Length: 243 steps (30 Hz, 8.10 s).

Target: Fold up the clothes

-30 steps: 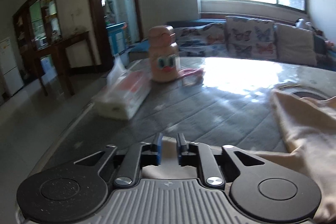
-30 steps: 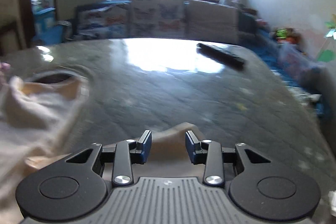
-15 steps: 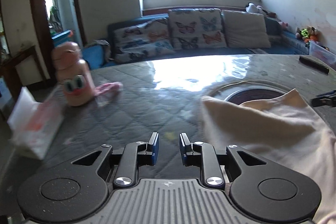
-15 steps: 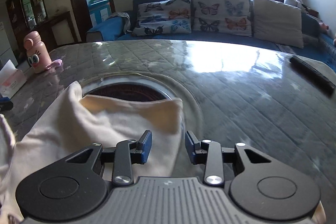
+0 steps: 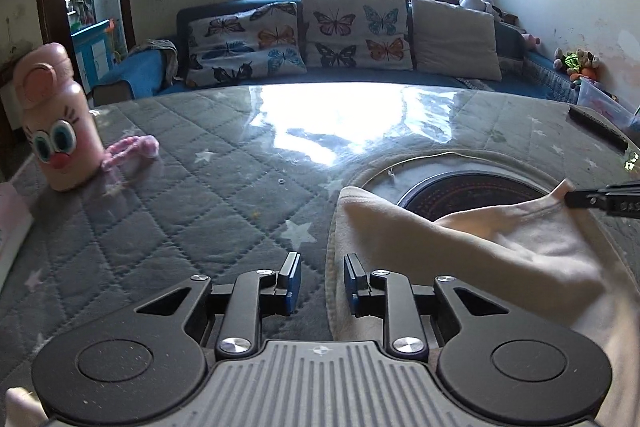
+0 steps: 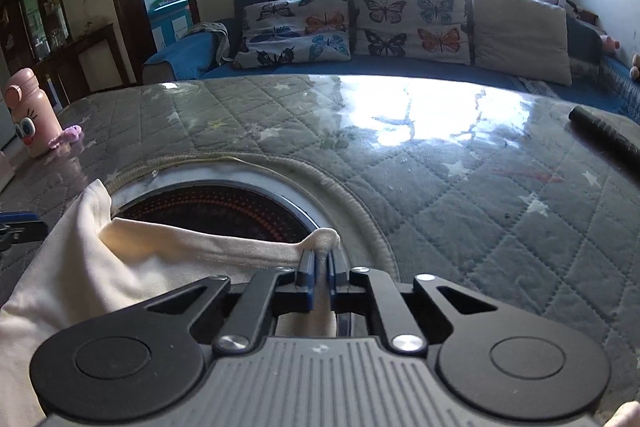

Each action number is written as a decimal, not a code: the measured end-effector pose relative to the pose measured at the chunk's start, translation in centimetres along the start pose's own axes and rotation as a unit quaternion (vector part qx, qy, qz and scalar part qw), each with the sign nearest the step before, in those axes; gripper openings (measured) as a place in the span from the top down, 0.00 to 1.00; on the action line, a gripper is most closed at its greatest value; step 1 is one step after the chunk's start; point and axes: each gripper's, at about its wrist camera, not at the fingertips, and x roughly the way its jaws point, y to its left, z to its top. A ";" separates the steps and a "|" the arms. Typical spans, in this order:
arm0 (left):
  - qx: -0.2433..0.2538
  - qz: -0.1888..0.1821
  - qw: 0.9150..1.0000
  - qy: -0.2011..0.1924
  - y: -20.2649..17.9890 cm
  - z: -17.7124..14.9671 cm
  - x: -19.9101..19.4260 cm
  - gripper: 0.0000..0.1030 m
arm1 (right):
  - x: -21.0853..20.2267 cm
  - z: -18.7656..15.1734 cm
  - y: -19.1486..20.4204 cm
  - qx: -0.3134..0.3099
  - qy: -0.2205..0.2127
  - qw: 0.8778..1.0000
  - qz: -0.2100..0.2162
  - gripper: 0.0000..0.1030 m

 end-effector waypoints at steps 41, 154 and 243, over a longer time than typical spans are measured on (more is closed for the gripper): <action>0.041 0.001 0.998 -0.053 -1.0 1.2 -0.5 0.74 | -2.1 0.4 0.4 -0.016 -0.054 0.998 -0.019 0.89; 0.041 -0.047 0.995 -0.080 -5.0 -12.1 -14.2 0.40 | -20.3 -4.9 13.3 -0.080 -0.101 0.982 0.139 0.95; -0.046 0.068 0.995 -0.059 3.3 -12.9 -14.9 0.54 | -12.9 -9.6 14.8 -0.224 0.038 0.957 0.182 0.78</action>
